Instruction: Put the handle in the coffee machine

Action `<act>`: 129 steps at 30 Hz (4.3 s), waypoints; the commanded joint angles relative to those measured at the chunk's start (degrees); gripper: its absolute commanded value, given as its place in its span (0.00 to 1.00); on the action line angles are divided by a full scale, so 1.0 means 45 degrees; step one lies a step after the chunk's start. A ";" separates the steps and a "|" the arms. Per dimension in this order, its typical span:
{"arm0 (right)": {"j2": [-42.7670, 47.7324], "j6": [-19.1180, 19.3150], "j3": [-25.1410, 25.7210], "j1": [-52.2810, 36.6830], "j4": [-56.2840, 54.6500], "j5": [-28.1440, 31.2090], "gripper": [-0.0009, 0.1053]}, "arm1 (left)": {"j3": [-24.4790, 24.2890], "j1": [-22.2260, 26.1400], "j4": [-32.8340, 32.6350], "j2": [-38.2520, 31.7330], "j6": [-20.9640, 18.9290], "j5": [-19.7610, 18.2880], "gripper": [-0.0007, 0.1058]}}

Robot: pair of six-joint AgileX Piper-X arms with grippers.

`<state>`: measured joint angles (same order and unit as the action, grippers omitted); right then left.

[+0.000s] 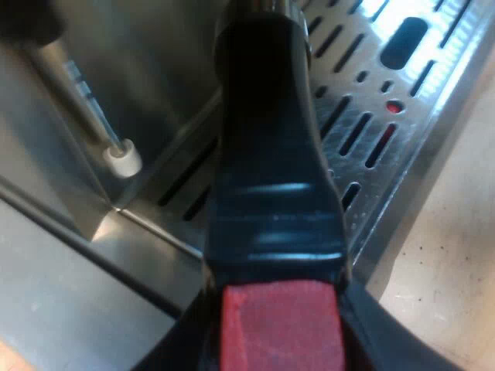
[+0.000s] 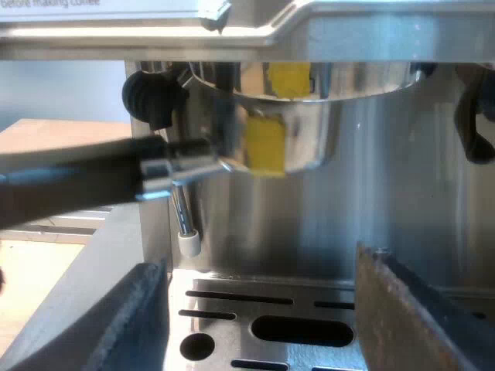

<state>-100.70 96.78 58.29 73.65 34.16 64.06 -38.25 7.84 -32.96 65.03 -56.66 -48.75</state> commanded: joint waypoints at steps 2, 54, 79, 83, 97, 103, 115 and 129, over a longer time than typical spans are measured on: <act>0.0006 0.0193 0.0025 -0.0031 0.0173 0.0105 0.52 | -0.0320 0.0058 0.0078 -0.0122 -0.0060 -0.1701 0.01; 0.0072 0.1305 -0.0073 -0.0772 -0.0039 -0.0801 0.52 | -0.2169 -0.0554 -0.1355 -0.0122 0.0660 -0.3065 0.01; -0.1264 0.1097 -0.0908 -0.3314 0.3398 -0.5953 0.36 | -0.2169 -0.0554 -0.1355 -0.0122 0.0651 -0.3065 0.01; -0.2026 0.1172 -0.0584 -0.3314 0.4643 -0.5060 0.34 | -0.2169 -0.0554 -0.1382 -0.0122 0.0651 -0.3065 0.01; -0.3001 0.1780 0.1139 -0.3483 0.5408 -0.3874 0.31 | -0.2169 -0.0554 -0.1382 -0.0122 0.0651 -0.3065 0.01; -0.3001 0.1780 0.1135 -0.3566 0.5528 -0.3606 0.31 | -0.2169 -0.0554 -0.1382 -0.0122 0.0651 -0.3065 0.01; -0.3001 0.1854 0.1135 -0.3566 0.6517 -0.3714 0.29 | -0.2169 -0.0554 -0.1424 -0.0122 0.0651 -0.3065 0.01; -0.2891 0.2552 0.1135 -0.3566 0.7982 -0.3714 0.29 | -0.2169 -0.0554 -0.2366 -0.0122 0.1062 -0.3065 0.50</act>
<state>-115.61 108.16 62.46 57.91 64.39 46.32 -46.56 6.07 -45.28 65.67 -53.02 -54.77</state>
